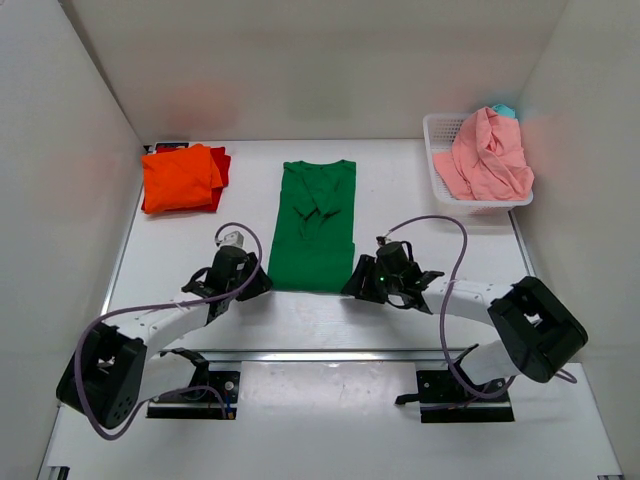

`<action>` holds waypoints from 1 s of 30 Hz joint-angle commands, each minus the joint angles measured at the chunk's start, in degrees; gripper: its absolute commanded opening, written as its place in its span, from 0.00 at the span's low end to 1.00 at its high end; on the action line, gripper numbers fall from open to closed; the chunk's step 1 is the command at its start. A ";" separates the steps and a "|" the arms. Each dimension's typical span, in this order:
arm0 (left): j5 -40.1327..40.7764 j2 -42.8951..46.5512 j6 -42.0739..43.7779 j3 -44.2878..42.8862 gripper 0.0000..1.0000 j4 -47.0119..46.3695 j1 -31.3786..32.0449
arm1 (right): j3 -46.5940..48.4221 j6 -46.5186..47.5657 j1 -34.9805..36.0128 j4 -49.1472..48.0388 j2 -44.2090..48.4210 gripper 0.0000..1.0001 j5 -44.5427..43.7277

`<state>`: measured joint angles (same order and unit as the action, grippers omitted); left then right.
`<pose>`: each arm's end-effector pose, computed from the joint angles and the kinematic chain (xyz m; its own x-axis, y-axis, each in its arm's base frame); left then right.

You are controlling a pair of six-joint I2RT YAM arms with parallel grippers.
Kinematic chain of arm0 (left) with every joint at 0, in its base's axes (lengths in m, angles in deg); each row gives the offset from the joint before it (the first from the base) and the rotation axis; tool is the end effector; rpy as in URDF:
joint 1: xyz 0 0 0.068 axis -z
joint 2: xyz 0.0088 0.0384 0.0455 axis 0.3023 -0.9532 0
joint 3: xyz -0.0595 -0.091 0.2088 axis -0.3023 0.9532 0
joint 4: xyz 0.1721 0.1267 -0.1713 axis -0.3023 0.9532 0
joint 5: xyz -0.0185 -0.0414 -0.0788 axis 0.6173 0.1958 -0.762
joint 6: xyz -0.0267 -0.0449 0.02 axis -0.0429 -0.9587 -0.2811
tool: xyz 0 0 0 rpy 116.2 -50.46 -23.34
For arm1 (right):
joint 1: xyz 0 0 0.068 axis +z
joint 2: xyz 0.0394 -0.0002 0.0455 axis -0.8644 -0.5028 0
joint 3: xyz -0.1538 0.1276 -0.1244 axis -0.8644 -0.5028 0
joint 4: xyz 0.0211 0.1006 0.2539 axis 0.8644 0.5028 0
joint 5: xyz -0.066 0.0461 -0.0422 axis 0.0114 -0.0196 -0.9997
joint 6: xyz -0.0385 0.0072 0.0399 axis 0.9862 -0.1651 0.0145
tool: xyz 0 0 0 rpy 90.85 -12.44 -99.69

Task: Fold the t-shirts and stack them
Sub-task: Grab one side of the 2/3 rectangular tshirt with both arms

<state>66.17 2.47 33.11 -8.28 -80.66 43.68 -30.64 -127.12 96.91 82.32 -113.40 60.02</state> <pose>0.2095 -0.1010 0.1040 -0.7812 -0.3455 -0.5199 -0.1208 0.9008 -0.4171 0.2116 0.1684 0.0952 -0.8906 0.2530 -0.3780 -0.0331 0.7928 0.6086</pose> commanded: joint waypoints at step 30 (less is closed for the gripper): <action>-8.39 22.94 -7.92 4.10 0.00 16.15 9.60 | -3.83 4.16 4.66 17.01 20.53 0.00 9.00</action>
<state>59.90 24.68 25.64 -1.57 -66.96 54.43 -38.53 -125.96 103.65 96.00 -94.15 65.57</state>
